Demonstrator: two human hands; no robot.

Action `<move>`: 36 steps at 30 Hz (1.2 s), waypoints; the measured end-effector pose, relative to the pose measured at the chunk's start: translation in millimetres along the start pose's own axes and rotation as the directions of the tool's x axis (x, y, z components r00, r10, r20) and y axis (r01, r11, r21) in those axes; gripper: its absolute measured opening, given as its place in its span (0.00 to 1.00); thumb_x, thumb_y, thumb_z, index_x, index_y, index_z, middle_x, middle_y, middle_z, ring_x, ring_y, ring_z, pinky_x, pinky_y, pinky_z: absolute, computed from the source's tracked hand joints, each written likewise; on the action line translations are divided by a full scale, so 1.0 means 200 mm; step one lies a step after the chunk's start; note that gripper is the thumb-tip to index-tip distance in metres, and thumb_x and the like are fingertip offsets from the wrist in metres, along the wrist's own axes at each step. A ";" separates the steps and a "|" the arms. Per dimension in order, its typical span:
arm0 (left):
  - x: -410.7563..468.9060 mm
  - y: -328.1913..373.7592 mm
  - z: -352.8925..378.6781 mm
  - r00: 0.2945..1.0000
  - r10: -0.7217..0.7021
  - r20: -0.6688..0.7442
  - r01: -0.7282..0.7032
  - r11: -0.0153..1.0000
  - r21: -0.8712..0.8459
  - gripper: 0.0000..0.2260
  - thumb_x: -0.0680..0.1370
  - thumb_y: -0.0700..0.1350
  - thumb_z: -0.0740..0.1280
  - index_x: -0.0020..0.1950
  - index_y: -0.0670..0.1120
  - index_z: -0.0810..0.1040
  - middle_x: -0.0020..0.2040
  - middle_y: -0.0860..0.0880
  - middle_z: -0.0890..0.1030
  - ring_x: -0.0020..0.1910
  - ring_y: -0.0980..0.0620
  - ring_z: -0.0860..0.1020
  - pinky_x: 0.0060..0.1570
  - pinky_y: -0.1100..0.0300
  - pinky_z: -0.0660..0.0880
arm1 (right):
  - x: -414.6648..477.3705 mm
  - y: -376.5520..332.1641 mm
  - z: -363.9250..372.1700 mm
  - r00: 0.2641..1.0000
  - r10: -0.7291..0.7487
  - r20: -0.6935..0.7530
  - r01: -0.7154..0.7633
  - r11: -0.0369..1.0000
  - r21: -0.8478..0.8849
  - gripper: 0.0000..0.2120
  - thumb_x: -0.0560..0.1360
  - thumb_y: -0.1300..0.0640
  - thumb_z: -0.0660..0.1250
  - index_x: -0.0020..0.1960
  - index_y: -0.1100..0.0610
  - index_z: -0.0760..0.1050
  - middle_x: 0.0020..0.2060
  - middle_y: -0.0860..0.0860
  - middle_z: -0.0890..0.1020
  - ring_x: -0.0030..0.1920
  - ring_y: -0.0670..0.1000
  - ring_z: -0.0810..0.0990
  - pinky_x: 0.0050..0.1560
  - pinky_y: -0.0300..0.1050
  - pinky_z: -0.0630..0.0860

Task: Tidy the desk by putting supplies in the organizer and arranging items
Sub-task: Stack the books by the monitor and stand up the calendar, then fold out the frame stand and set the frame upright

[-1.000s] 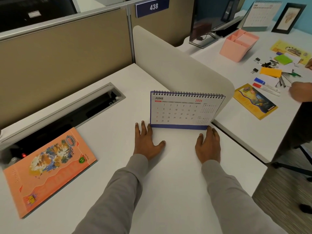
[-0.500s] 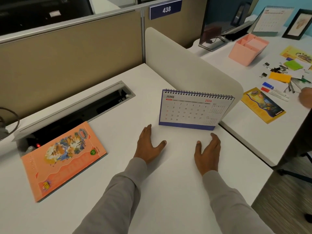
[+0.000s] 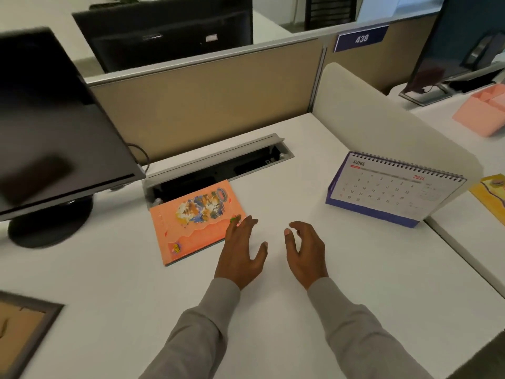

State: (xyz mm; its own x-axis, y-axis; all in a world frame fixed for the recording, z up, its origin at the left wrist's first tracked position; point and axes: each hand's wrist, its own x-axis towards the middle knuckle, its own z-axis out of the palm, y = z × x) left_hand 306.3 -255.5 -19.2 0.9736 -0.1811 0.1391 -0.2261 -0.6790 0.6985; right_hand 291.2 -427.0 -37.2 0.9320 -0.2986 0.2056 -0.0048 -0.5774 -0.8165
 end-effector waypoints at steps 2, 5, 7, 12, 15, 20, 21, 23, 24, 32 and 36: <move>-0.10 -0.09 -0.11 0.997 -0.024 -0.072 0.027 0.999 0.041 0.25 0.78 0.51 0.68 0.74 0.48 0.68 0.76 0.53 0.66 0.79 0.54 0.52 0.71 0.64 0.54 | -0.06 -0.10 0.11 0.998 -0.044 0.054 0.043 0.999 0.028 0.09 0.81 0.52 0.65 0.58 0.54 0.76 0.55 0.46 0.81 0.55 0.44 0.79 0.58 0.47 0.78; -0.25 -0.23 -0.29 0.985 -0.088 -0.150 0.100 0.992 0.075 0.25 0.78 0.52 0.68 0.73 0.48 0.69 0.76 0.52 0.67 0.79 0.52 0.53 0.72 0.59 0.56 | -0.18 -0.25 0.27 0.983 -0.103 0.153 0.094 0.993 0.065 0.09 0.81 0.51 0.64 0.56 0.55 0.77 0.51 0.47 0.82 0.53 0.47 0.80 0.56 0.49 0.79; -0.35 -0.33 -0.41 0.974 -0.122 -0.192 0.139 0.987 0.077 0.25 0.77 0.51 0.69 0.72 0.47 0.70 0.75 0.51 0.68 0.78 0.50 0.55 0.73 0.54 0.61 | -0.27 -0.36 0.38 0.967 -0.124 0.223 0.106 0.990 0.090 0.10 0.81 0.49 0.63 0.55 0.55 0.77 0.50 0.47 0.82 0.52 0.46 0.80 0.56 0.50 0.79; -0.64 -0.58 -0.68 0.929 -0.224 -0.294 0.260 0.961 0.093 0.23 0.77 0.50 0.69 0.70 0.46 0.71 0.74 0.48 0.69 0.78 0.46 0.56 0.73 0.49 0.62 | -0.50 -0.60 0.65 0.918 -0.155 0.366 0.109 0.984 0.142 0.09 0.81 0.49 0.63 0.55 0.53 0.77 0.50 0.46 0.82 0.51 0.45 0.80 0.54 0.51 0.79; -0.82 -0.71 -0.82 0.883 -0.315 -0.348 0.368 0.924 0.100 0.22 0.77 0.50 0.69 0.70 0.47 0.71 0.75 0.48 0.67 0.78 0.45 0.55 0.74 0.51 0.58 | -0.63 -0.72 0.80 0.873 -0.173 0.456 0.111 0.981 0.159 0.11 0.80 0.46 0.62 0.56 0.52 0.77 0.51 0.44 0.82 0.52 0.45 0.80 0.54 0.51 0.79; -1.05 -0.88 -0.99 0.791 -0.429 -0.436 0.496 0.867 0.047 0.24 0.76 0.50 0.69 0.71 0.46 0.70 0.75 0.46 0.65 0.76 0.44 0.56 0.73 0.46 0.61 | -0.80 -0.91 1.02 0.794 -0.230 0.562 0.143 0.970 0.196 0.10 0.80 0.47 0.63 0.56 0.52 0.77 0.51 0.44 0.82 0.52 0.45 0.80 0.54 0.50 0.79; -1.08 -0.91 -1.02 0.770 -0.450 -0.453 0.519 0.854 0.034 0.25 0.76 0.49 0.70 0.71 0.46 0.69 0.75 0.46 0.65 0.76 0.44 0.57 0.73 0.45 0.62 | -0.83 -0.94 1.06 0.777 -0.235 0.584 0.145 0.970 0.196 0.11 0.80 0.47 0.63 0.56 0.52 0.77 0.52 0.44 0.82 0.53 0.45 0.80 0.55 0.50 0.79; -1.14 -0.96 -1.06 0.712 -0.511 -0.482 0.582 0.814 -0.003 0.27 0.76 0.49 0.70 0.73 0.46 0.67 0.76 0.46 0.63 0.76 0.43 0.56 0.73 0.45 0.61 | -0.88 -1.00 1.14 0.740 -0.232 0.632 0.144 0.972 0.188 0.12 0.81 0.47 0.63 0.59 0.52 0.76 0.54 0.45 0.81 0.54 0.46 0.79 0.56 0.48 0.78; -1.16 -0.98 -1.08 0.676 -0.547 -0.494 0.612 0.790 -0.037 0.27 0.77 0.49 0.70 0.74 0.46 0.66 0.77 0.46 0.62 0.76 0.43 0.55 0.72 0.46 0.60 | -0.89 -1.02 1.17 0.720 -0.232 0.654 0.149 0.972 0.180 0.13 0.81 0.47 0.63 0.60 0.53 0.76 0.56 0.45 0.81 0.56 0.46 0.79 0.58 0.47 0.77; -1.20 -1.15 -1.19 0.386 -0.758 -0.526 0.702 0.611 -0.366 0.29 0.76 0.47 0.70 0.75 0.42 0.64 0.74 0.44 0.67 0.72 0.40 0.62 0.70 0.46 0.64 | -0.89 -1.18 1.47 0.619 -0.187 0.763 0.175 0.980 0.098 0.18 0.80 0.53 0.65 0.68 0.56 0.71 0.66 0.51 0.76 0.65 0.54 0.73 0.65 0.46 0.71; -1.16 -1.21 -1.23 0.295 -0.818 -0.494 0.680 0.543 -0.493 0.27 0.77 0.49 0.69 0.73 0.43 0.65 0.71 0.45 0.70 0.70 0.40 0.66 0.67 0.45 0.69 | -0.84 -1.24 1.57 0.590 -0.128 0.797 0.179 0.983 0.025 0.22 0.79 0.55 0.66 0.72 0.57 0.69 0.67 0.56 0.74 0.68 0.57 0.70 0.67 0.46 0.67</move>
State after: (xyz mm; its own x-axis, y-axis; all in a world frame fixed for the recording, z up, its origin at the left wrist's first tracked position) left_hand 142.8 124.8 -47.7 0.4877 0.8535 -0.1836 0.5555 -0.1412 0.8195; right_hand 249.7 3.8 -38.7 0.8393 0.5037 -0.2045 0.1714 -0.6022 -0.7797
